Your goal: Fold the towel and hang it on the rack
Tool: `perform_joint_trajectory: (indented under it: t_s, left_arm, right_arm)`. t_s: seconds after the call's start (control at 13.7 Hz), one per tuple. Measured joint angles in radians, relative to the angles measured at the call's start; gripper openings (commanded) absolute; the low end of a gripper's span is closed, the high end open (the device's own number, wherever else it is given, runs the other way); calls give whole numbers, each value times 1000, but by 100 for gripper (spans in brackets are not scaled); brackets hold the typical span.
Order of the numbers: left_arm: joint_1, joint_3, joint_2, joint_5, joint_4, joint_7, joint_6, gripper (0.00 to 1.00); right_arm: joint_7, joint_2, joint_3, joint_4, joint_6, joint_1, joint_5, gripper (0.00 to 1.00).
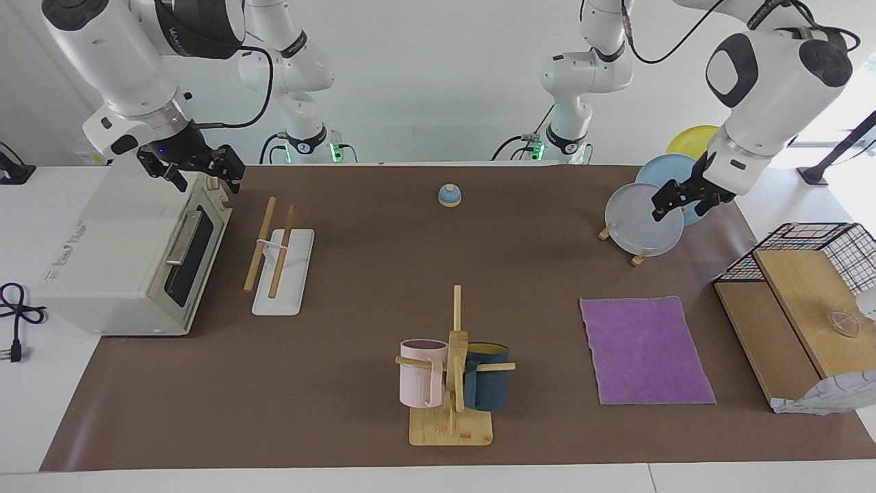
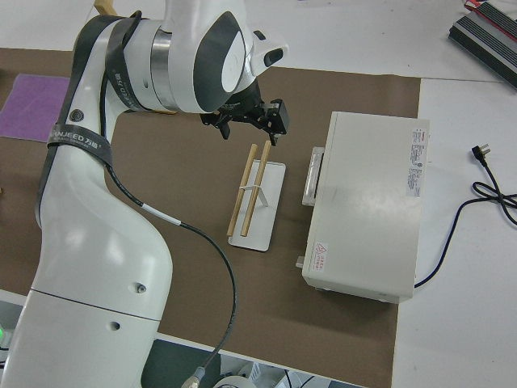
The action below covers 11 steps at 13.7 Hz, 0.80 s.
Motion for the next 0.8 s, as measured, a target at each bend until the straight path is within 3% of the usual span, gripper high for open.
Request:
perform_joint_trajectory:
  t_s: [0.44, 0.8]
  left_arm:
    - [96, 1, 266, -17, -18, 86, 284, 100]
    - [132, 1, 349, -95, -16, 110, 385, 92]
  right_arm:
    - [0, 0, 0, 0, 0, 0, 0, 100]
    - [0, 0, 0, 0, 0, 0, 0, 100]
